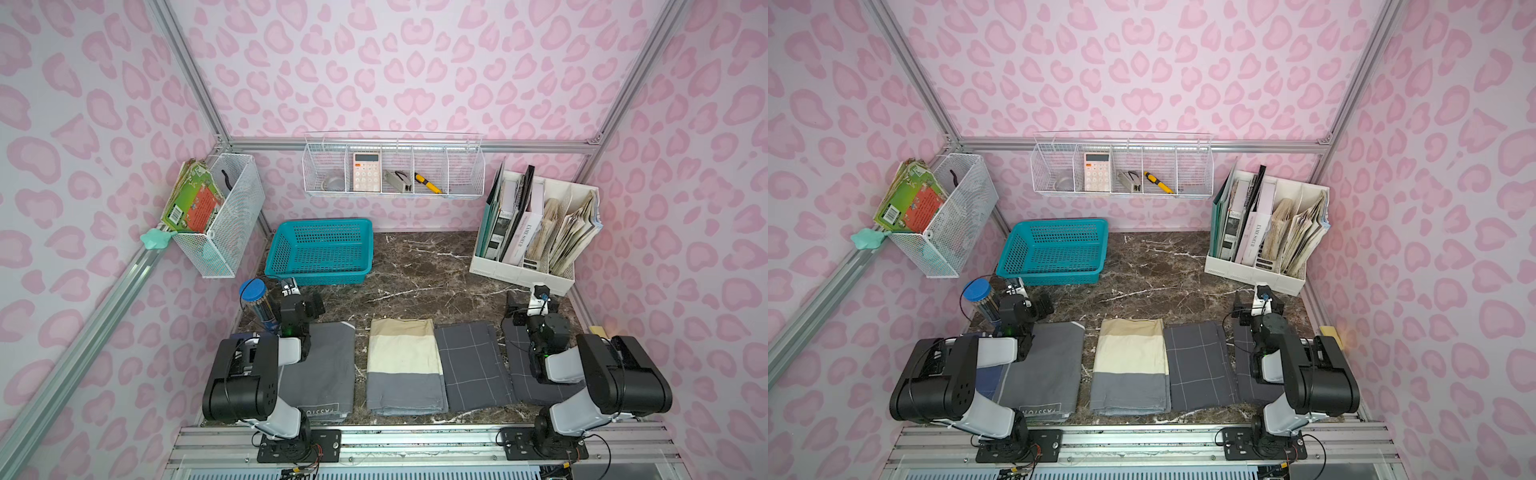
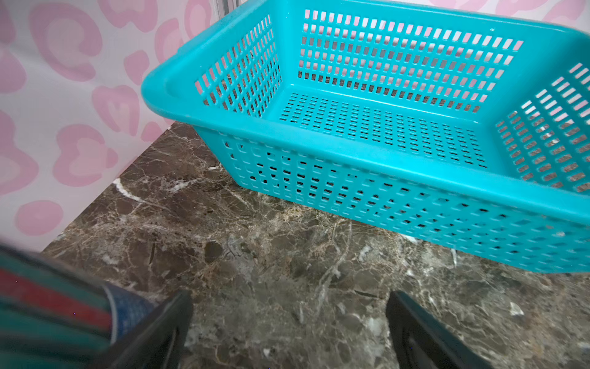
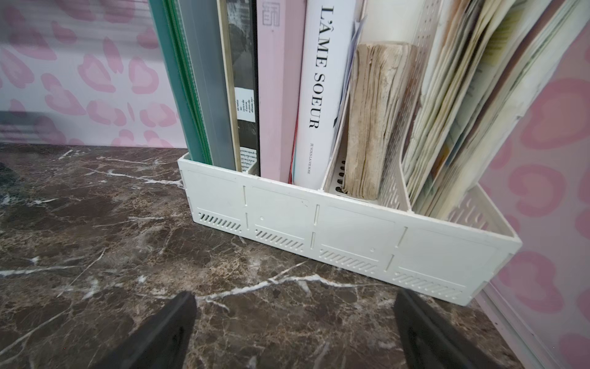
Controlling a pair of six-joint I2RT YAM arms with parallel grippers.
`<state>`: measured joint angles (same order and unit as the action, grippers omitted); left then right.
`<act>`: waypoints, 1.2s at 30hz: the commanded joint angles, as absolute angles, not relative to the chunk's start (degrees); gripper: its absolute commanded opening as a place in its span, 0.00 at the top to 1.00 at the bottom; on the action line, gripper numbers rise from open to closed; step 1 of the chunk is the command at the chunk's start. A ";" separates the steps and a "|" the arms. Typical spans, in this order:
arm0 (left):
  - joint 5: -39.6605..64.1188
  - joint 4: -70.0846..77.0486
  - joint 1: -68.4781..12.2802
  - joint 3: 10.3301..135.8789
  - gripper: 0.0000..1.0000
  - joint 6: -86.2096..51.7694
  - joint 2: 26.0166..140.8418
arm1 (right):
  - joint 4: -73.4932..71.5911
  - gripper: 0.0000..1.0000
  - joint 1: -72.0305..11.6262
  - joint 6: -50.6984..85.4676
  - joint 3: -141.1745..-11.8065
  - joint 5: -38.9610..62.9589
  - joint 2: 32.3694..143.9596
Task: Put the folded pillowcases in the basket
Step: Move the basket to the center of the board.
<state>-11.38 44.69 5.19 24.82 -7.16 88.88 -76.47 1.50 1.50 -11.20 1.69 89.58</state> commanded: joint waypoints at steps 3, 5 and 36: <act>-11.34 44.82 5.27 25.14 0.00 -6.94 88.62 | -78.22 0.00 1.41 1.67 -11.46 1.58 89.65; -11.38 44.80 5.27 25.14 0.00 -6.91 88.63 | -78.22 0.00 1.41 1.68 -11.50 1.58 89.63; -15.11 14.79 -14.74 36.19 0.00 -2.29 58.98 | -44.91 0.00 -9.74 10.29 -18.22 -7.64 55.01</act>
<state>-15.35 25.26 -14.24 32.36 3.16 60.45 -57.71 -9.47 2.37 -14.98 -9.17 60.53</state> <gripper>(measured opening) 0.997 0.998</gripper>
